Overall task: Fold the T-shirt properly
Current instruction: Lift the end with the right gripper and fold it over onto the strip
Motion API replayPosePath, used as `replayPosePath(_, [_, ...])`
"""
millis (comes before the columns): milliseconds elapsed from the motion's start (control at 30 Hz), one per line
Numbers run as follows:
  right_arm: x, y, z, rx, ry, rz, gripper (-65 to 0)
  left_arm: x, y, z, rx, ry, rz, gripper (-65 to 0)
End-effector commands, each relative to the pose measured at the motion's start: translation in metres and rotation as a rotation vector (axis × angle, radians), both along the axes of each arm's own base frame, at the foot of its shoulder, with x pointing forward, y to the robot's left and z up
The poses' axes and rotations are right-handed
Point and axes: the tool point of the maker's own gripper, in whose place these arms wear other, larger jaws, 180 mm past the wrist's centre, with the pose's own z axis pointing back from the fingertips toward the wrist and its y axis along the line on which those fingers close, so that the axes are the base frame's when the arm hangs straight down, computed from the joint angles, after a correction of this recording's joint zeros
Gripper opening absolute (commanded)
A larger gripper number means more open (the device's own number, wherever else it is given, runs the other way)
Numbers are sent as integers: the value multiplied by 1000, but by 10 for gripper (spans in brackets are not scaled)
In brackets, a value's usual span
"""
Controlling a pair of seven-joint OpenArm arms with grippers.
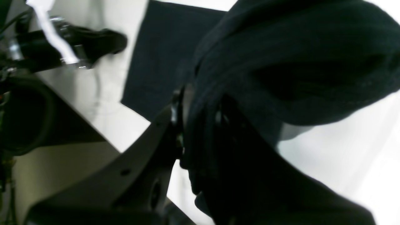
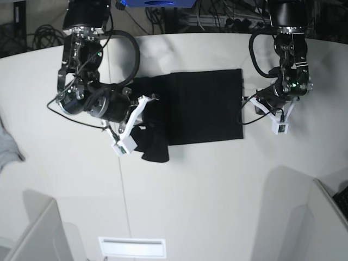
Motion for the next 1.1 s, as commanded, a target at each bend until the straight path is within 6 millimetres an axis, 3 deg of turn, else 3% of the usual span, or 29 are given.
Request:
replayPosePath(0, [6,10,17,46,-50,6,-650,-8,0,-4,9,44,-10,-650])
replayPosePath(267, [5,54,31,160,-35,-13,-650,-17,7,-7,20,60,-1,-650])
replayPosePath(500, [2,76,31,198,-16,-16,-650,-25,15,4,55,42,-23,-650])
replayPosePath(733, [-4,98,14,212,24,-2,-650,-39,64,21,104,11,104,-650])
replayPosePath(1067, [-10,120,-4,212,35,-9,-650,-62,111,35,155,0,234,-650])
